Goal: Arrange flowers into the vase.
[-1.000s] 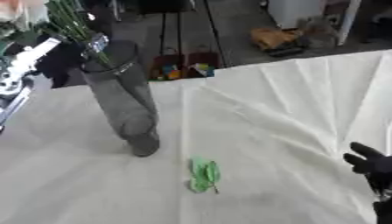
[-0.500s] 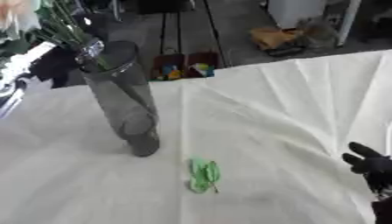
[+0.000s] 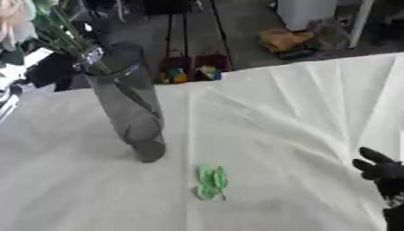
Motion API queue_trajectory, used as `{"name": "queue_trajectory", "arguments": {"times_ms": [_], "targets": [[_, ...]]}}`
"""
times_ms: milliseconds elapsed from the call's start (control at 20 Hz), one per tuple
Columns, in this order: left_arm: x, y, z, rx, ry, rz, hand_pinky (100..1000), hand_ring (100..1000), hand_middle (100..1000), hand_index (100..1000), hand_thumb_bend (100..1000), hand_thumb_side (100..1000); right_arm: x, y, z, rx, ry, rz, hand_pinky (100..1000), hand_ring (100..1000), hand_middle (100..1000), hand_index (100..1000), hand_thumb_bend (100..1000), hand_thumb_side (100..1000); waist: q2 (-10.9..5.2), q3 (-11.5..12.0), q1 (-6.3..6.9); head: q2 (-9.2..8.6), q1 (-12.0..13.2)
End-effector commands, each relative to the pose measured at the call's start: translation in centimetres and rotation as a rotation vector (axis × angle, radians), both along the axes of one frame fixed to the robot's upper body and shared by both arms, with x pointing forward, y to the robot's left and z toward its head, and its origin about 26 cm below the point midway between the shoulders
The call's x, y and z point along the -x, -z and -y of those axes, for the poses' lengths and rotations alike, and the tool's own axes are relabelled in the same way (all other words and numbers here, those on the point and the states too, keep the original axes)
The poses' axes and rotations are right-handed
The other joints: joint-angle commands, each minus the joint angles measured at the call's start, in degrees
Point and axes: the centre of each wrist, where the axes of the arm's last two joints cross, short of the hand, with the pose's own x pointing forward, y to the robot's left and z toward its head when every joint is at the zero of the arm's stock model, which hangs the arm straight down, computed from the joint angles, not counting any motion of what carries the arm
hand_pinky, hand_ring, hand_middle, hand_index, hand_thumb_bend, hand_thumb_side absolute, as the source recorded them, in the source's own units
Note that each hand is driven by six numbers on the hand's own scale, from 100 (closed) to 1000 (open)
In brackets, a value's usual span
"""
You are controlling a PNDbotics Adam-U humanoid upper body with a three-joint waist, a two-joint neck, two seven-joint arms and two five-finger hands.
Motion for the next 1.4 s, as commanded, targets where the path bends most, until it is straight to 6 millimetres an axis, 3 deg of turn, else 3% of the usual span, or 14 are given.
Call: {"name": "queue_trajectory", "arguments": {"times_ms": [50,1400], "targets": [[0.7,-1.5,-1.0,-0.017,-0.015,0.035,795,930,898,1000,100,1000,0.2,-0.6,0.1,0.008,0.002,0.019,814,845,537,688,100,1000,-1.2,0.2,-0.28,-0.66,-0.1],[0.8,-0.5,-2.9,-0.051,-0.006,-0.038,831,963,939,1000,100,1000,0.2,-0.6,0.1,0.008,0.004,0.017,817,847,535,690,100,1000,-1.06,0.4,-0.5,-1.03,-0.4]]}}
